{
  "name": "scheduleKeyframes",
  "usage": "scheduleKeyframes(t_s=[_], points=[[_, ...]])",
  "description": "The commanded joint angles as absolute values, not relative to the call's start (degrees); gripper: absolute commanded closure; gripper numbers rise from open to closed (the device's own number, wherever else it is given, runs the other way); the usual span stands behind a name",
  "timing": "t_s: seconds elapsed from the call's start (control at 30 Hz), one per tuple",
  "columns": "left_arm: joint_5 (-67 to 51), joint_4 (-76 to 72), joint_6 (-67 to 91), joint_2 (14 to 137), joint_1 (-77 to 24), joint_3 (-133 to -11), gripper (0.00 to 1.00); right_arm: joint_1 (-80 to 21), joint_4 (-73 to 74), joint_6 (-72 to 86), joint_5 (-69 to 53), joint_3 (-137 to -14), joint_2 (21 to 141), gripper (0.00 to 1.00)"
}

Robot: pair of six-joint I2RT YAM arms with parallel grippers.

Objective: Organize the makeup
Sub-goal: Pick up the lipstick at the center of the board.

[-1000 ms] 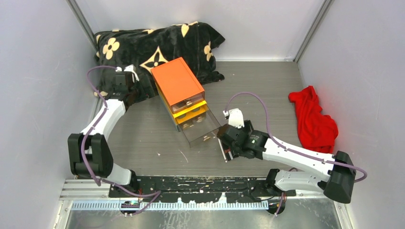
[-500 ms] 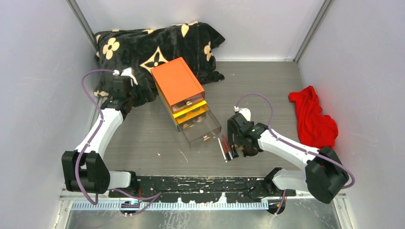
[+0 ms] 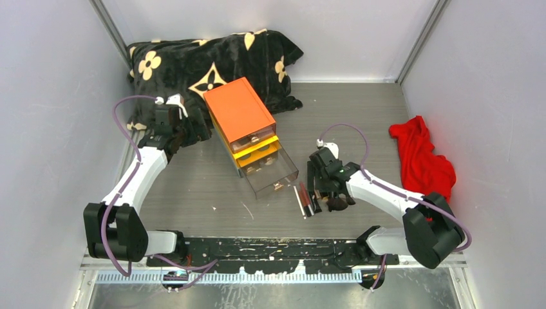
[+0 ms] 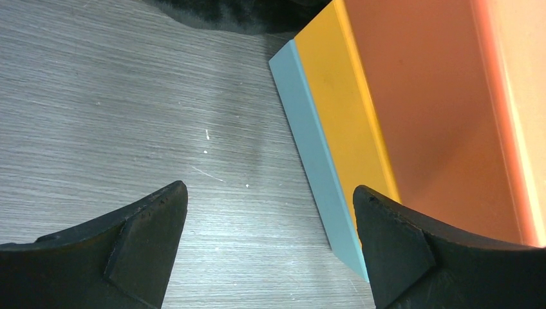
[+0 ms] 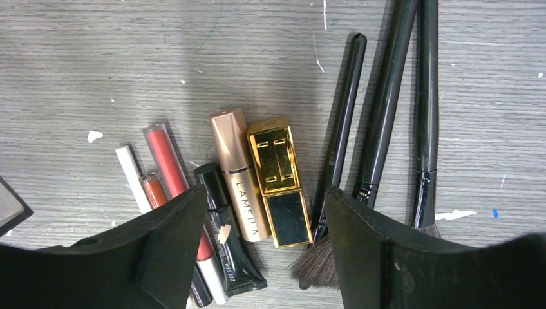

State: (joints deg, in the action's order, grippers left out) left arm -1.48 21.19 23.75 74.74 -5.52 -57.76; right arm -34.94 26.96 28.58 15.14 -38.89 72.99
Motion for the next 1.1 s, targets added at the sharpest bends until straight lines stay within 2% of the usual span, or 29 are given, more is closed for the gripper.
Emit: scheduleKeyframes(t_s=[0.0,0.07,0.17,0.2,1.07], points=[[-0.85,20.56,23.40,73.20,-5.71,-58.36,0.00,-33.37,25.58,27.02,15.46,-40.66,71.79,0.28],[-0.97,20.57,23.38,73.16,-5.71,-58.28,0.00,-32.41,25.86,27.11,15.27,-40.79,72.66,0.29],[-1.06,21.01,23.22,73.19,-5.70,-58.55,0.00,-31.37,24.81,27.45,13.70,-40.37,72.56,0.46],[-1.08,21.19,23.13,73.20,-5.76,-58.72,0.00,-31.30,24.66,27.50,13.48,-40.28,72.48,0.48],[-0.90,22.59,22.70,71.90,-6.25,-59.33,0.00,-28.81,22.16,26.65,11.68,-38.96,75.27,0.52]])
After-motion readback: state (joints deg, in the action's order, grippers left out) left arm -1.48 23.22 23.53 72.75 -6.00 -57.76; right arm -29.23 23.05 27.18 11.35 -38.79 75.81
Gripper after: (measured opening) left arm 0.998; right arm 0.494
